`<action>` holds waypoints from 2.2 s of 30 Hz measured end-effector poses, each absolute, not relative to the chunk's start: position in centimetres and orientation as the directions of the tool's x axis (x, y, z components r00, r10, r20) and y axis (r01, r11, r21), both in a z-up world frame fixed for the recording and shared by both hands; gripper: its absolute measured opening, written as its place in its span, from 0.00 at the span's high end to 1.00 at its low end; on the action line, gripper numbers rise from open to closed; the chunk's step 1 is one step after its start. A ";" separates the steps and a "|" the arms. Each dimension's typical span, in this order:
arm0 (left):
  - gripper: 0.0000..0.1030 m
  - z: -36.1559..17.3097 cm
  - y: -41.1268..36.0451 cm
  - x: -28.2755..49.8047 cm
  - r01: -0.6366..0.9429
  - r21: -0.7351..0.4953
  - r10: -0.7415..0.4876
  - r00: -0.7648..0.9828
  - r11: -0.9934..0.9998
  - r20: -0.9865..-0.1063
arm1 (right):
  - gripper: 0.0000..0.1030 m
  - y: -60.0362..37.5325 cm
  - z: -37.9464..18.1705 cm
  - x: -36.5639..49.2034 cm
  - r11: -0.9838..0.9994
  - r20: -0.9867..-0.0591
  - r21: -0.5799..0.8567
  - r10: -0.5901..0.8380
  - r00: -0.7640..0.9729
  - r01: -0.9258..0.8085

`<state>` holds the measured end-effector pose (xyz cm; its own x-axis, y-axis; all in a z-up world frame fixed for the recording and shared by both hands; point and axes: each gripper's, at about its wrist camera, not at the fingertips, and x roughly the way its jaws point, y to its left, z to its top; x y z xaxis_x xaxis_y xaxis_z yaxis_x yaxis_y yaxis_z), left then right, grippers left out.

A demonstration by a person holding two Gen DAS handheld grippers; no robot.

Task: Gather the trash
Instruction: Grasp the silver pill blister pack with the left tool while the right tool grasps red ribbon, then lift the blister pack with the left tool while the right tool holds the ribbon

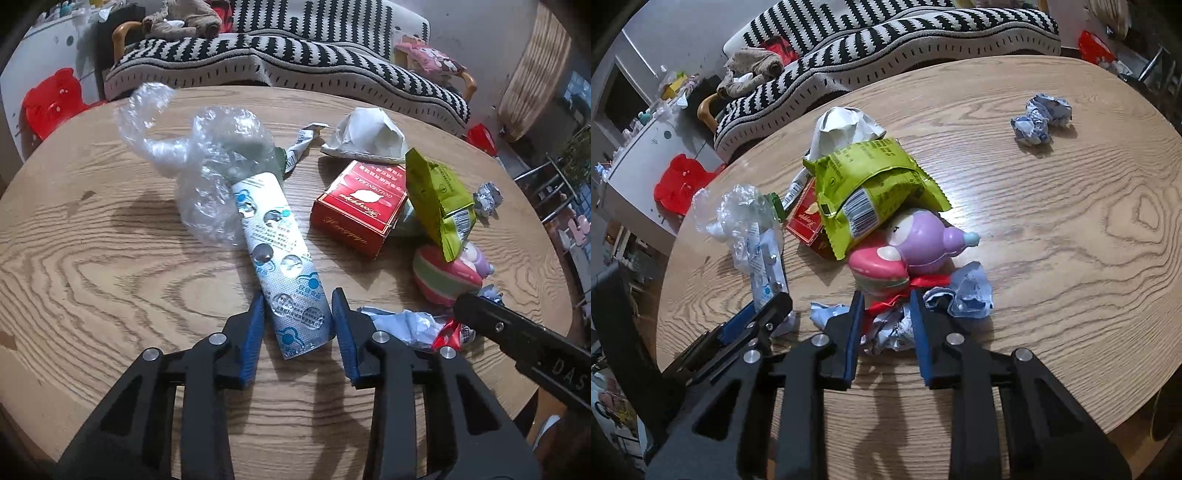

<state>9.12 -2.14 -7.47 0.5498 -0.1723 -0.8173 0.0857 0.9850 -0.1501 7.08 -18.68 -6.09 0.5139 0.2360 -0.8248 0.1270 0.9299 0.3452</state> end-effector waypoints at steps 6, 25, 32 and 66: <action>0.70 -6.0 -1.5 8.5 0.083 -0.129 -0.154 0.553 0.988 -0.819 | 0.99 -19.7 -4.1 5.9 0.923 -0.787 0.373 0.258 0.560 0.098; 0.70 -2.7 1.7 5.4 0.113 -0.130 -0.172 0.588 0.985 -0.791 | 0.99 -17.7 -4.3 5.5 0.915 -0.787 0.403 0.333 0.519 0.023; 0.70 -2.8 2.3 5.5 0.108 -0.126 -0.166 0.583 0.986 -0.796 | 0.94 -16.3 -4.0 5.1 0.957 -0.805 0.288 0.255 0.536 -0.023; 0.69 -2.3 1.9 5.4 0.139 -0.138 -0.194 0.581 0.981 -0.790 | 0.89 -14.9 -1.2 3.0 0.984 -0.679 0.028 0.146 0.719 -0.174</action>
<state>5.40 1.94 -2.33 0.5813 -0.1941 -0.7902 0.1394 0.9805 -0.1383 3.02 -14.94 -1.17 0.7195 0.1464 -0.6789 -0.1741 0.9843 0.0277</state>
